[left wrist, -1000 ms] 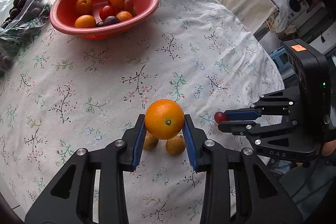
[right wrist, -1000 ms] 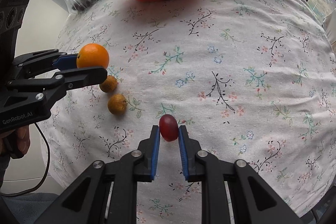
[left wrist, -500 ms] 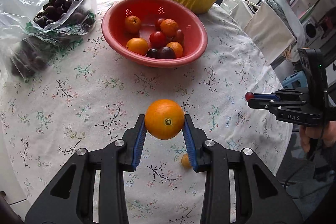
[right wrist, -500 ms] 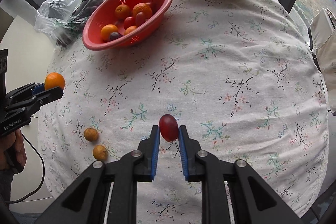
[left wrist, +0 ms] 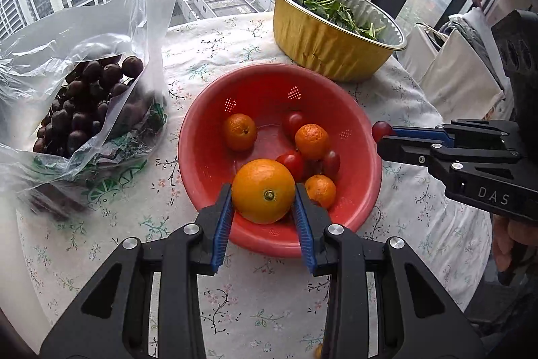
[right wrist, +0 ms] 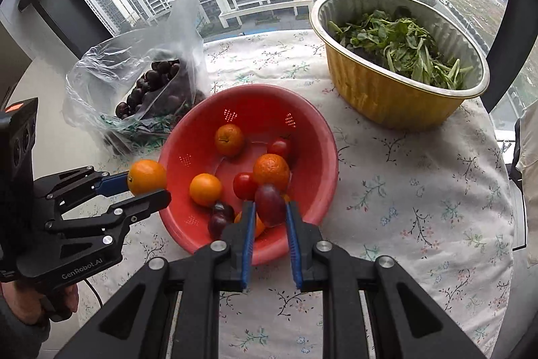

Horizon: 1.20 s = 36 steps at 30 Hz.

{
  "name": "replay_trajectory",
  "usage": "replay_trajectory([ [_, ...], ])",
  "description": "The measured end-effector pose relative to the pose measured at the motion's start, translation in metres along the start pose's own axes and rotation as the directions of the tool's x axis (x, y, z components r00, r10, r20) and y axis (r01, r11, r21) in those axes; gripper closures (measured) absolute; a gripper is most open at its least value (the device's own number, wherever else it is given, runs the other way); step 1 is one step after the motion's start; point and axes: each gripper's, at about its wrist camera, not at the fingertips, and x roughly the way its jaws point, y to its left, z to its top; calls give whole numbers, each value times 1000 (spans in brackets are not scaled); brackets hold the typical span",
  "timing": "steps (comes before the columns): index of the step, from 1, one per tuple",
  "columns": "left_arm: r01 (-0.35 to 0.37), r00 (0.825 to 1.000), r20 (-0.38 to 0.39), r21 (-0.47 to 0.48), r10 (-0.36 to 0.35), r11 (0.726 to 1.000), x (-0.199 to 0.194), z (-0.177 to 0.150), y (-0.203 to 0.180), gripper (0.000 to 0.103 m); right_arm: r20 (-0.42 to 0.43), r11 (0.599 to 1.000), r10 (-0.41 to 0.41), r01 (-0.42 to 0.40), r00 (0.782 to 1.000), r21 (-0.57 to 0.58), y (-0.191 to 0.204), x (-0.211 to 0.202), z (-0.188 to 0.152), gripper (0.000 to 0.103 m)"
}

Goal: Organize fruits
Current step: 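Carry the orange and red plum over the red colander with both tools, then open both tools to drop the orange and plum into the colander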

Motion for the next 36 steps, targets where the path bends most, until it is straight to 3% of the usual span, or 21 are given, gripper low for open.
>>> replay_trajectory([
  [5,-10,1000,-27,-3,10,1000,30,21,6,70,-28,1000,18,-19,999,-18,6,23,20,83],
  [15,-6,997,-78,-10,5,1000,71,22,8,70,-79,999,13,-17,997,-42,11,54,23,83],
  [28,-23,996,-85,-12,22,1000,80,18,4,70,-91,996,-32,24,995,-87,15,63,24,82],
  [36,-37,997,-73,-23,35,999,71,16,7,59,-88,995,-46,37,995,-93,18,64,25,82],
])
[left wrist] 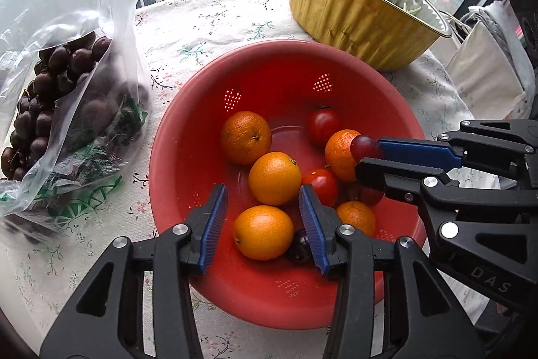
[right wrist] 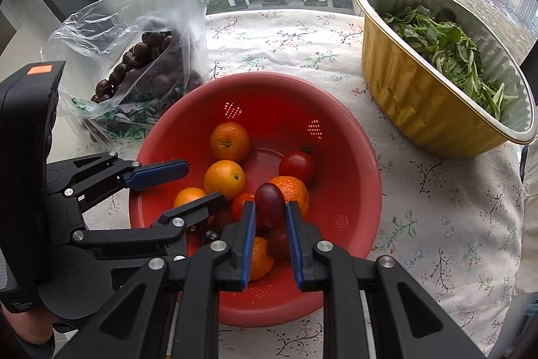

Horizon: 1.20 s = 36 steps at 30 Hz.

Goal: Organize fruits
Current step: 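Open both tools to drop the orange and plum into the colander, then move both open tools back to the two small brown fruits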

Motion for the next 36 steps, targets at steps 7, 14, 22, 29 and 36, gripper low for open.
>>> replay_trajectory([
  [7,5,1000,30,-18,-4,1000,-23,-6,2,46,11,1000,-16,16,1000,22,-5,-9,-6,76],
  [14,-1,996,88,-31,4,1000,-61,-24,-1,21,46,999,-11,9,999,50,-7,-33,-28,65],
  [22,-20,998,61,-46,23,999,-84,-80,5,5,29,997,9,-11,1000,78,3,-52,-89,54],
  [29,-11,1000,-9,-60,10,998,-81,-149,5,5,-93,995,60,-52,994,88,24,-40,-163,51],
  [36,4,997,-82,-48,-8,999,-78,-219,-2,1,-162,994,109,-108,981,19,65,-32,-210,51],
])
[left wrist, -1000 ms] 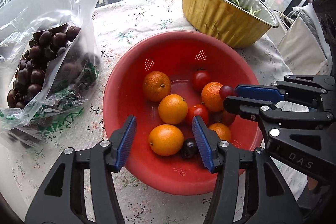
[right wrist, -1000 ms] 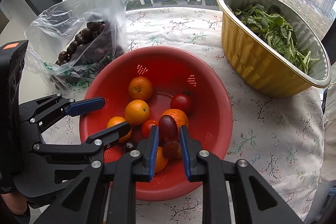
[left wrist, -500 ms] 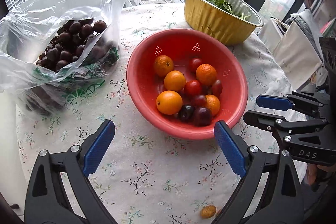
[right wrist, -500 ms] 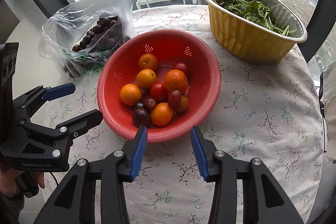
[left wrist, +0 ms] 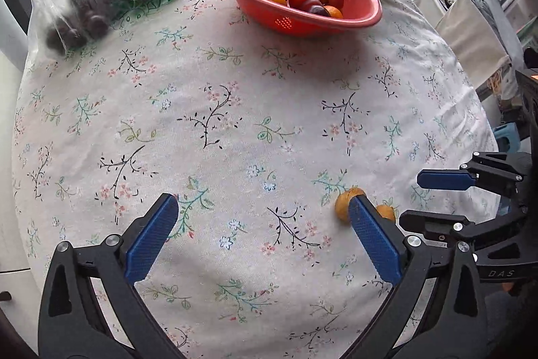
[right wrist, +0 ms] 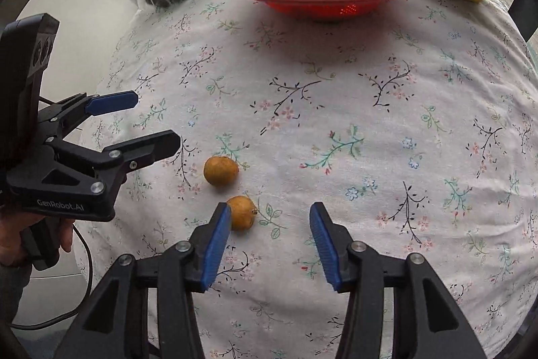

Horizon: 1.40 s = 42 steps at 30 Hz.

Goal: Organize fruits
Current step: 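Move both open tools back to the two small brown fruits, then grasp a small brown fruit with each tool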

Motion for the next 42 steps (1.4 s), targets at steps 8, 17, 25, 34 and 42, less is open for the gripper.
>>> replay_trajectory([
  [8,-14,1000,-23,-29,13,999,-4,-51,2,1,-19,998,-11,10,1000,-62,27,18,-2,51],
  [17,-15,1000,-17,-9,15,1000,-11,-59,3,1,-25,995,-30,28,999,-94,32,27,-2,55],
  [25,-4,999,-48,83,8,997,1,-33,-14,1,-25,996,-38,35,999,-86,25,26,-5,72],
  [34,11,996,-89,189,6,982,21,-11,-35,1,-12,999,-46,46,999,-22,-1,11,-12,72],
  [42,10,996,-92,254,13,967,34,0,-50,22,-9,997,-65,65,998,36,-25,5,-18,73],
])
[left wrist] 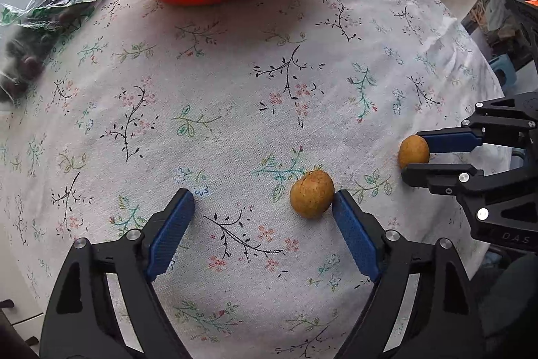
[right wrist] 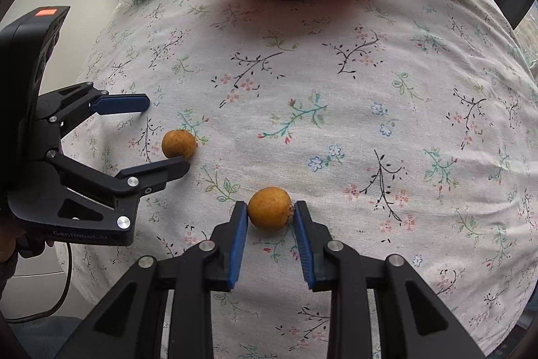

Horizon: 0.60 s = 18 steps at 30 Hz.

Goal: Organize fruits
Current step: 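Grasp a small brown fruit with each tool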

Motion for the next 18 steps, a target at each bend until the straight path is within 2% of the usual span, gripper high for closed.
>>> replay_trajectory([
  [5,0,1000,11,40,0,999,0,6,-10,35,1,1000,1,-1,1000,-3,-2,0,0,73],
  [9,-44,999,17,114,43,993,6,6,-30,39,1,1000,2,-2,1000,-3,0,2,1,73],
  [12,-45,999,32,136,41,990,4,6,-35,53,1,1000,2,-2,1000,-3,-1,0,0,73],
  [14,-46,998,40,140,41,989,3,8,-37,68,1,1000,2,-2,1000,-4,-1,1,1,72],
  [18,-25,999,49,95,20,995,2,10,-29,76,2,1000,3,-3,1000,-3,-1,1,1,73],
])
